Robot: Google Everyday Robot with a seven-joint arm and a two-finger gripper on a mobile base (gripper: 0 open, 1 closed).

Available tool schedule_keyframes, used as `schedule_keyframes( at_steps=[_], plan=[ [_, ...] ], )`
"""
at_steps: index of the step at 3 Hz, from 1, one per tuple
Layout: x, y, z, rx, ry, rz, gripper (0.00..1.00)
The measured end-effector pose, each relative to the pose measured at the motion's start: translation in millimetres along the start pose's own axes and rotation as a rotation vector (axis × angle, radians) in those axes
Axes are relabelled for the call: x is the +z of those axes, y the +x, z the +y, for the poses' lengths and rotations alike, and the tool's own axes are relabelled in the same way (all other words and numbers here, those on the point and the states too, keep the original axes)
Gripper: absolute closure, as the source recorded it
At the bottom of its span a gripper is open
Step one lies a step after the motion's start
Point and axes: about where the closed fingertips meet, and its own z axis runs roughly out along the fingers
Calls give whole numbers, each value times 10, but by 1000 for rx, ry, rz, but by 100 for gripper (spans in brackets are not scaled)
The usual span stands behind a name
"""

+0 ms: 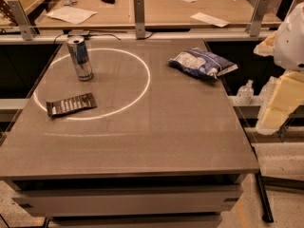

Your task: Pick blue chip bag

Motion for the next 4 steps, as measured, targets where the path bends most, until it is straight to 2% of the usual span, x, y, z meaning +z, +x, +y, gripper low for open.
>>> schedule_keyframes(
  at_steps=[2, 4],
  plan=[
    [-34, -15, -22, 8, 4, -18, 0],
    [3, -33, -353, 58, -56, -24, 0]
  ],
)
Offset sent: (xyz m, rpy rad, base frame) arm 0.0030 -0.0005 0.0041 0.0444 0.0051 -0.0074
